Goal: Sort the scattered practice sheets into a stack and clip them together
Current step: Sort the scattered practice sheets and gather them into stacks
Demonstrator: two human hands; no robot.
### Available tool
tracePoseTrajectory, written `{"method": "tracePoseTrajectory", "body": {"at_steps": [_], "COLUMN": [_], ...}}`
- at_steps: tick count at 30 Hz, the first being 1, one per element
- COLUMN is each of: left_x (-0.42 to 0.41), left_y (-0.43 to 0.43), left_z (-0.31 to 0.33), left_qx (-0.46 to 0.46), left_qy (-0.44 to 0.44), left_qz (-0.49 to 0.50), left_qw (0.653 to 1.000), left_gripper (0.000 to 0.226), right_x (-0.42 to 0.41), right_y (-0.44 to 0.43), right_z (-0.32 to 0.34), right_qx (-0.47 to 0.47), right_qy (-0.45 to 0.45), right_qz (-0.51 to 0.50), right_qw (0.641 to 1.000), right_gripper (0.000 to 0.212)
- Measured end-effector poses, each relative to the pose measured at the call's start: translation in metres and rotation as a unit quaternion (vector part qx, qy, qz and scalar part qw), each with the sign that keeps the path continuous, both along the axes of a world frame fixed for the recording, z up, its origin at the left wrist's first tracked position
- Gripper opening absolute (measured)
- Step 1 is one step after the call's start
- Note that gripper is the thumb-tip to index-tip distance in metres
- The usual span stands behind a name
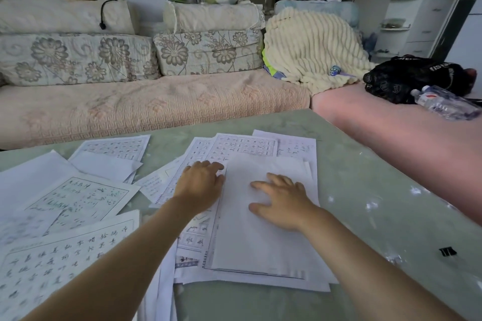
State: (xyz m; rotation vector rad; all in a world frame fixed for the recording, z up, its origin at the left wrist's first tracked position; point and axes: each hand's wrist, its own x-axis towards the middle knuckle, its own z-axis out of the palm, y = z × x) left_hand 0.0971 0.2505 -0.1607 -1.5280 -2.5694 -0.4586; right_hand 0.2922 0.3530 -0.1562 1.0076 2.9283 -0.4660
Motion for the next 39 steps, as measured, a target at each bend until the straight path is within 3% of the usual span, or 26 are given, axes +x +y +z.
{"method": "tracePoseTrajectory", "body": {"at_steps": [5,10,14,17,20,22,25,28,30,34,36,39], "left_x": [0.007,0.029,0.022,0.028,0.031,0.029,0.031,0.04,0.044,0.041,0.04,0.035], "left_y": [-0.025,-0.051,-0.045,-0.027,-0.008,0.0,0.009,0.015,0.014,-0.001,-0.013,-0.032], "left_z": [0.006,0.011,0.016,0.032,0.042,0.044,0.045,0.039,0.037,0.035,0.038,0.043], "left_qx": [-0.122,-0.016,0.0,0.034,0.047,0.046,0.053,0.036,0.053,0.151,0.195,0.264], "left_qy": [-0.101,-0.188,-0.246,-0.371,-0.442,-0.481,-0.577,-0.522,-0.498,-0.495,-0.49,-0.515], "left_qz": [-0.014,-0.035,0.062,0.161,0.195,0.201,0.163,0.15,0.14,0.121,0.109,0.099], "left_qw": [0.987,0.981,0.967,0.914,0.874,0.852,0.799,0.839,0.854,0.847,0.843,0.809], "left_gripper": [0.056,0.044,0.052,0.058,0.036,0.025,0.031,0.038,0.036,0.024,0.02,0.022], "right_x": [-0.006,-0.008,0.003,0.019,0.027,0.028,0.028,0.028,0.028,0.03,0.032,0.033], "right_y": [-0.01,-0.013,0.001,0.008,0.008,0.008,0.01,0.012,0.015,0.02,0.02,0.015], "right_z": [-0.001,-0.001,0.004,-0.001,-0.011,-0.014,-0.015,-0.014,-0.013,-0.004,0.007,0.029], "right_qx": [0.007,0.006,0.08,0.072,0.043,0.039,0.035,0.011,-0.008,0.0,-0.066,-0.226], "right_qy": [-0.014,0.007,0.019,-0.032,-0.046,-0.027,-0.011,0.003,0.031,0.13,0.234,0.367], "right_qz": [0.001,0.016,-0.075,-0.124,-0.121,-0.119,-0.11,-0.103,-0.113,-0.156,-0.187,-0.207], "right_qw": [1.0,1.0,0.994,0.989,0.991,0.992,0.993,0.995,0.993,0.979,0.952,0.878], "right_gripper": [0.068,0.065,0.062,0.067,0.069,0.069,0.069,0.068,0.068,0.078,0.089,0.098]}}
